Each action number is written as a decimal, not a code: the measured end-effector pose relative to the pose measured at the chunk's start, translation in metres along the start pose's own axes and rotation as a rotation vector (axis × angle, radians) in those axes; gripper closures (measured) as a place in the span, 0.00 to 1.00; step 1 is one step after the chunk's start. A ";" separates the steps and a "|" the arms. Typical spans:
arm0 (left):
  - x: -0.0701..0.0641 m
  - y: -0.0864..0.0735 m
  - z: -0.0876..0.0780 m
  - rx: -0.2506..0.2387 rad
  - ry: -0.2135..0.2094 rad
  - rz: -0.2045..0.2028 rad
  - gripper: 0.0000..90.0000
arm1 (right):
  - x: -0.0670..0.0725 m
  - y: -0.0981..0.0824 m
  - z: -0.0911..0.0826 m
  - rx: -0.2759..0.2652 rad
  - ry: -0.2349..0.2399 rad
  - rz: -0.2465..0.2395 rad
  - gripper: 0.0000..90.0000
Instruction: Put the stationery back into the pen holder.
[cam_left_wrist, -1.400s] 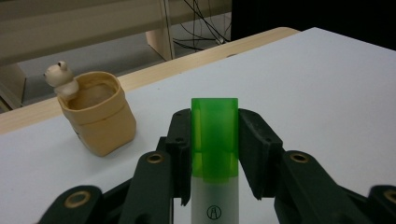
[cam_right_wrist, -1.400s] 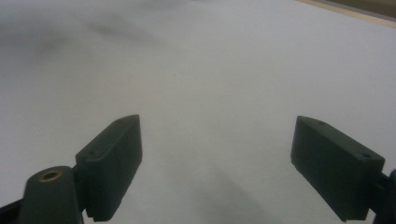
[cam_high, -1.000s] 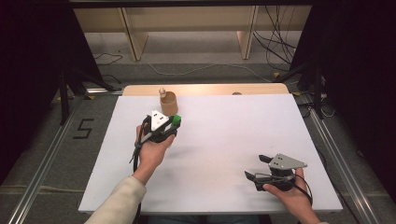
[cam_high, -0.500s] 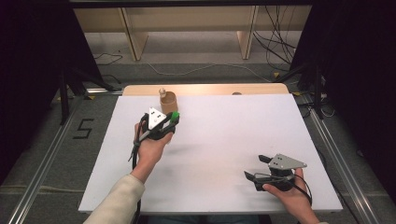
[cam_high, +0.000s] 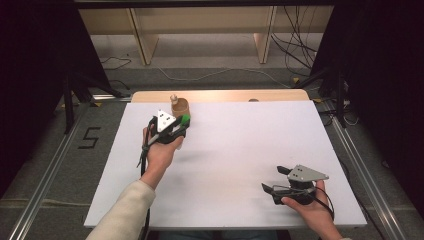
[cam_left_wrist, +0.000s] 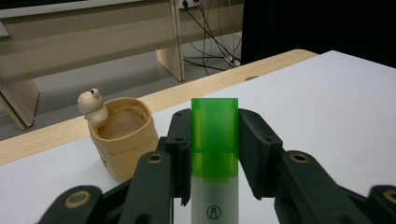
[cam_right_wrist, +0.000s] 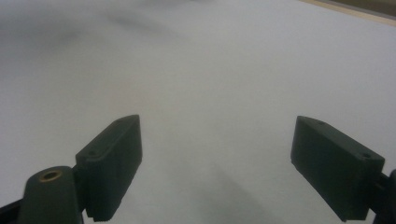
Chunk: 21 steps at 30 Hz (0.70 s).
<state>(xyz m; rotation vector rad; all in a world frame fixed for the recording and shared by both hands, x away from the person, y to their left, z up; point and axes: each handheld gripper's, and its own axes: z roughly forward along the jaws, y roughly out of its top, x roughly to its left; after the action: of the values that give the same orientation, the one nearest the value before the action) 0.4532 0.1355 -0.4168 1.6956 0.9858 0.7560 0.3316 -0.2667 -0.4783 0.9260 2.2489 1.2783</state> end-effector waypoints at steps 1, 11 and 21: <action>0.002 0.001 0.001 -0.003 0.001 -0.008 0.74 | 0.000 0.000 0.000 0.000 0.000 0.000 0.19; 0.013 0.006 0.009 -0.012 -0.001 -0.038 0.74 | 0.000 0.000 0.000 0.000 -0.005 -0.001 0.19; 0.023 0.009 0.021 -0.006 -0.003 -0.063 0.74 | 0.000 0.000 -0.001 0.005 -0.004 -0.002 0.19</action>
<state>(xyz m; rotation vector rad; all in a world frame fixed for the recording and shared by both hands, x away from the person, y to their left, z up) 0.4840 0.1447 -0.4145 1.6524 1.0289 0.7139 0.3316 -0.2673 -0.4780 0.9274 2.2496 1.2697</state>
